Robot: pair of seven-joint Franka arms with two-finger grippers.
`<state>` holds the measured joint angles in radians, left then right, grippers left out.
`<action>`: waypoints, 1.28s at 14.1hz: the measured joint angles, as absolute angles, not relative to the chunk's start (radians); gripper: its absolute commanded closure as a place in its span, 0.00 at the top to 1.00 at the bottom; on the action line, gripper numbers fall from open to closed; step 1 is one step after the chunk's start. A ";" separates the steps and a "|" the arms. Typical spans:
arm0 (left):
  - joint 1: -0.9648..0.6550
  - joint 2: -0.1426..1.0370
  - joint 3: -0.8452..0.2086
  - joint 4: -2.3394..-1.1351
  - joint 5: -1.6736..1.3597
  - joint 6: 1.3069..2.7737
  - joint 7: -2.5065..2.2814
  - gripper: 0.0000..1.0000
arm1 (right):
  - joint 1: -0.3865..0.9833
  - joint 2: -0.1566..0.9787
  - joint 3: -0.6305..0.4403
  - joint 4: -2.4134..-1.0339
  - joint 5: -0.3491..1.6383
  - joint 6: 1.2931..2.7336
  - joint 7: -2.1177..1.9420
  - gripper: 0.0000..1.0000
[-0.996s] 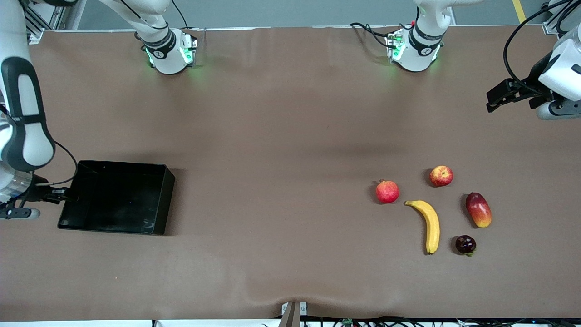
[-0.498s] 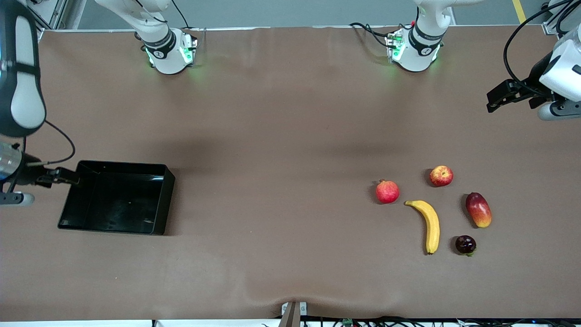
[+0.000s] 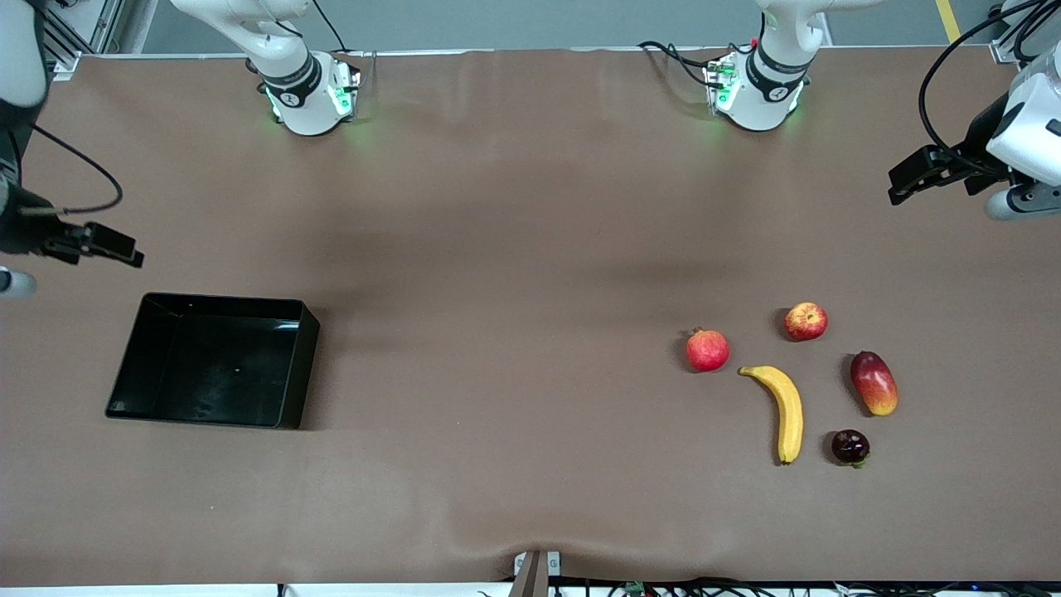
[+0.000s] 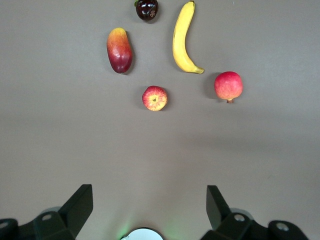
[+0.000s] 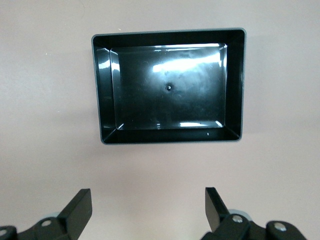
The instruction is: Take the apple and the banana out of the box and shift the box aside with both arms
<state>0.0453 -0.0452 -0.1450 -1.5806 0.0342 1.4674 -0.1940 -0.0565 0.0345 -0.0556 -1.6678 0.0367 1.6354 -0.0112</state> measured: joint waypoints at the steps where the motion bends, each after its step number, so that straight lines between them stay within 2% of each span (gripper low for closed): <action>1: 0.045 -0.045 -0.145 -1.581 0.034 1.467 -0.194 1.00 | -0.057 0.021 -0.057 -1.668 0.037 1.622 0.000 1.00; 8: 0.045 -0.045 -0.145 -1.561 0.034 1.467 -0.194 1.00 | -0.045 -0.062 -0.039 -1.666 0.038 1.545 0.004 1.00; 18: 0.046 -0.045 -0.143 -1.560 0.034 1.465 -0.194 1.00 | 0.031 -0.069 -0.035 -1.632 0.041 1.486 -0.001 1.00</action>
